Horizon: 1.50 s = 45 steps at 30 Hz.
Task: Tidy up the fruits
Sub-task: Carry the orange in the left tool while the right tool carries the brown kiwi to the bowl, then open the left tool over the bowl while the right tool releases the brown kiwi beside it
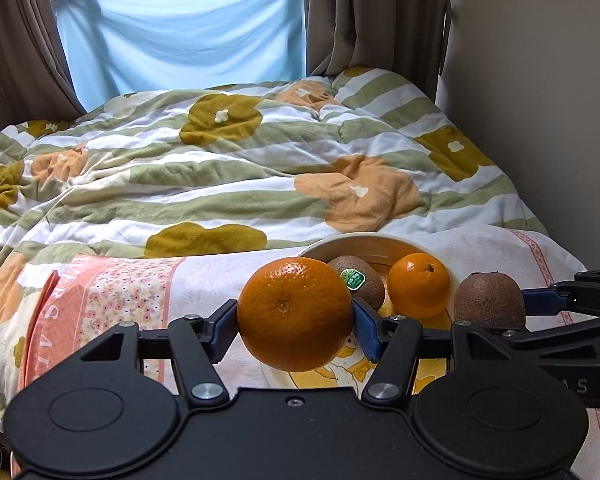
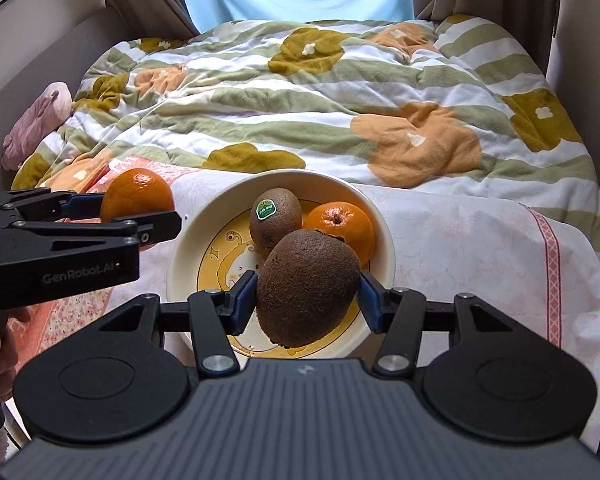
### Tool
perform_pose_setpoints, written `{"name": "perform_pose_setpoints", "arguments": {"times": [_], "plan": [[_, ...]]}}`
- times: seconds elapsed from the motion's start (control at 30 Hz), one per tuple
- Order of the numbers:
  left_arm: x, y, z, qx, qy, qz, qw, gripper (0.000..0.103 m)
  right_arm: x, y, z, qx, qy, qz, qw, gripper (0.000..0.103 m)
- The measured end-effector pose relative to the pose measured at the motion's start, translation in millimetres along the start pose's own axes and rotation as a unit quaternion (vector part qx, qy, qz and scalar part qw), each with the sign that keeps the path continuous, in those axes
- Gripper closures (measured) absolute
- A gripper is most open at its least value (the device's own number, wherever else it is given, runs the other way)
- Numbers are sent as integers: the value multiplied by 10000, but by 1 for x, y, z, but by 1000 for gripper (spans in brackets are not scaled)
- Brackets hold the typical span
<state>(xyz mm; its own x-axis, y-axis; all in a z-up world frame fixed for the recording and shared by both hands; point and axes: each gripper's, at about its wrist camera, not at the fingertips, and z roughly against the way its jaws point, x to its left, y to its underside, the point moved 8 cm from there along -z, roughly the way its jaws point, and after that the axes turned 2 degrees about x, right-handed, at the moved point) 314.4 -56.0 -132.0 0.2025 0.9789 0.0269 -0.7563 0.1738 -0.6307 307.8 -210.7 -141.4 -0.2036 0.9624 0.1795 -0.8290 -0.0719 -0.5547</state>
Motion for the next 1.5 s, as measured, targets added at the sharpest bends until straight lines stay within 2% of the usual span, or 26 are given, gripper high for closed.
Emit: {"name": "perform_pose_setpoints", "arguments": {"times": [0.27,0.6,0.63,0.7,0.73,0.77,1.13,1.37,1.5], "plan": [[-9,4,-50,316,-113,-356,9988,39,-10,8,-29,188,-67,62,9998,35],[-20,12,-69,504,-170,-735,9959,38,-15,11,-37,249,-42,-57,9997,35],[-20,12,-69,467,-159,-747,9960,37,-15,11,-36,252,-34,-67,9997,35],[-21,9,-65,378,-164,-755,9963,23,-16,12,-35,254,-25,-77,9996,35],[-21,8,-64,357,-154,-739,9965,10,-16,12,-34,251,-16,-80,9997,35],[-20,6,-62,327,-156,-709,9968,6,-17,12,-33,246,-8,-85,9997,35],[1,4,-22,167,-245,-320,9990,6,-16,12,-21,202,34,-100,9997,35],[8,15,9,132,-310,-5,9994,6,-1,8,-26,219,-56,-55,9997,35],[14,24,17,198,-329,101,9992,6,5,10,-37,281,3,303,9991,35]]}}
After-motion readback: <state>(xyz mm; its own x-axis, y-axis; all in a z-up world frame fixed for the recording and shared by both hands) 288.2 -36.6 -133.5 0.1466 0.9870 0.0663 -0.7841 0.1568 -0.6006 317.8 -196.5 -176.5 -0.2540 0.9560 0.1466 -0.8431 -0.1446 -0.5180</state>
